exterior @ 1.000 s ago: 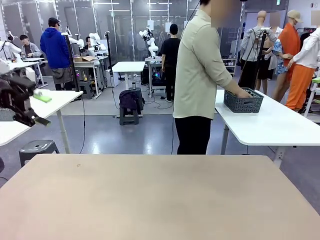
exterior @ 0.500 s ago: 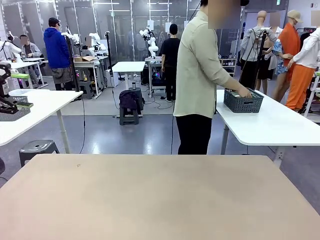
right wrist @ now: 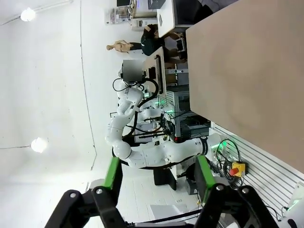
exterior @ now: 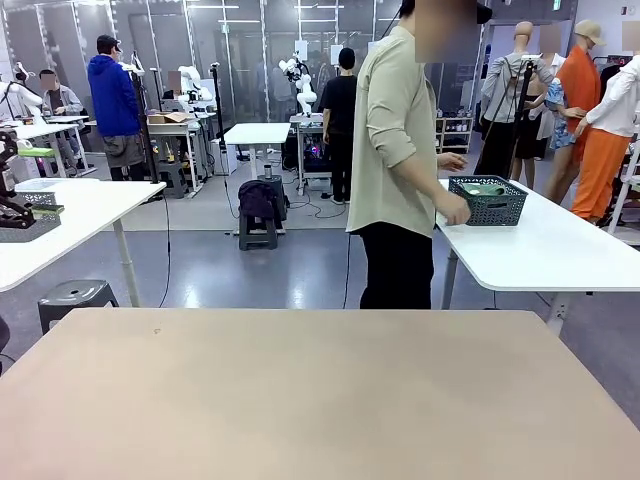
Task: Fold the towels and place them in the basket.
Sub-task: Stack the folded Towel with hook on the right side of the table.
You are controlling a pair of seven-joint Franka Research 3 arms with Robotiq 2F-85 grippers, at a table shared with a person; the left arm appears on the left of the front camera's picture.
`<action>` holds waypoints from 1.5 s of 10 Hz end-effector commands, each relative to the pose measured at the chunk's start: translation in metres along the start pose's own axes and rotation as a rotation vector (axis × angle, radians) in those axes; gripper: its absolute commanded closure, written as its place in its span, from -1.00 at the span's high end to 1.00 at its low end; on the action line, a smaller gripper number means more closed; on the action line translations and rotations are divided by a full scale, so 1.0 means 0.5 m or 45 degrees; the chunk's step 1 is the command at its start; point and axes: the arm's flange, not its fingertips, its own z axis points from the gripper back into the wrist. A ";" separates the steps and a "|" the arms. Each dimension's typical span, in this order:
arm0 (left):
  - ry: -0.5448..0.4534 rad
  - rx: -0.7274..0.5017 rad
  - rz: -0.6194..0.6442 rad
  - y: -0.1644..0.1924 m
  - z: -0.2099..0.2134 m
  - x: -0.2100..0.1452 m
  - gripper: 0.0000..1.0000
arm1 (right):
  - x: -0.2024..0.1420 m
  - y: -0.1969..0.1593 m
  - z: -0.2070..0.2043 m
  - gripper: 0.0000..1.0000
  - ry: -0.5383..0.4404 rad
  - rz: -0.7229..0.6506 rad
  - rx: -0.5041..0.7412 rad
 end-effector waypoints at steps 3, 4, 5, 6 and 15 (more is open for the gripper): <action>-0.043 -0.043 0.017 -0.021 0.021 0.015 0.84 | -0.005 -0.016 0.009 1.00 -0.023 -0.006 0.051; -0.045 -0.045 0.017 -0.023 0.021 0.015 0.84 | -0.006 -0.017 0.010 1.00 -0.023 -0.007 0.056; -0.046 -0.045 0.016 -0.024 0.020 0.015 0.84 | -0.005 -0.020 0.009 1.00 -0.026 -0.011 0.057; -0.056 -0.049 0.015 -0.025 0.020 0.016 0.84 | -0.005 -0.023 0.005 1.00 -0.027 -0.007 0.042; -0.035 -0.026 -0.011 -0.009 0.016 0.003 0.84 | -0.001 -0.018 0.011 1.00 -0.018 -0.023 0.016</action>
